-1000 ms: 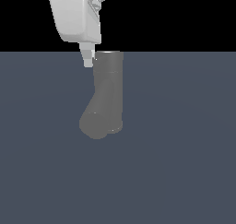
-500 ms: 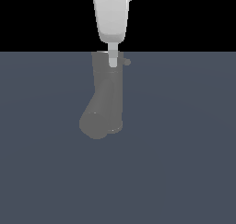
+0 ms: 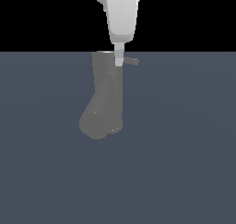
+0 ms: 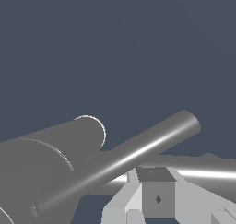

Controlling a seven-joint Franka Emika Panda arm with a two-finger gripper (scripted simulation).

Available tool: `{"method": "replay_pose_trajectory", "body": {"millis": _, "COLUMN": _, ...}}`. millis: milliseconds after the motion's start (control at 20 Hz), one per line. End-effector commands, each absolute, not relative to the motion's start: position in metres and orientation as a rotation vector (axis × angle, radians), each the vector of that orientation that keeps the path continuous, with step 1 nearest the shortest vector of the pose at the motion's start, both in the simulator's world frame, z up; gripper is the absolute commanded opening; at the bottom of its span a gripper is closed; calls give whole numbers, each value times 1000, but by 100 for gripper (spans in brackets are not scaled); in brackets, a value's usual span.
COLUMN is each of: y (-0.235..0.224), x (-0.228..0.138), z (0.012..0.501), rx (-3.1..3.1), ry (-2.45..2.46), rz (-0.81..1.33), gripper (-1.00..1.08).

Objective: Turn on the faucet by rotating a designated handle.

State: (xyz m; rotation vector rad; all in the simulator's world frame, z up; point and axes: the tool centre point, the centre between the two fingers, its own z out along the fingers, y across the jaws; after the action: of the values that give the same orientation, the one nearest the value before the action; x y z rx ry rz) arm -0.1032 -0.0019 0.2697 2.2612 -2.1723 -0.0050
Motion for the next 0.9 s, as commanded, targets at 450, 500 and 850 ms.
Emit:
{"method": "replay_pose_trajectory", "body": {"millis": 450, "y": -51, "x": -71, "z": 270, "rx": 2216, "ry": -2226, "rz": 2, "gripper": -100}}
{"method": "replay_pose_trajectory", "body": {"millis": 500, "y": -54, "x": -69, "z": 270, "rx": 2215, "ry": -2228, "rz": 2, "gripper": -100}}
{"method": "replay_pose_trajectory", "body": {"millis": 850, "y": -75, "x": -53, "z": 270, "rx": 2203, "ry": -2239, "rz": 1, "gripper": -100}}
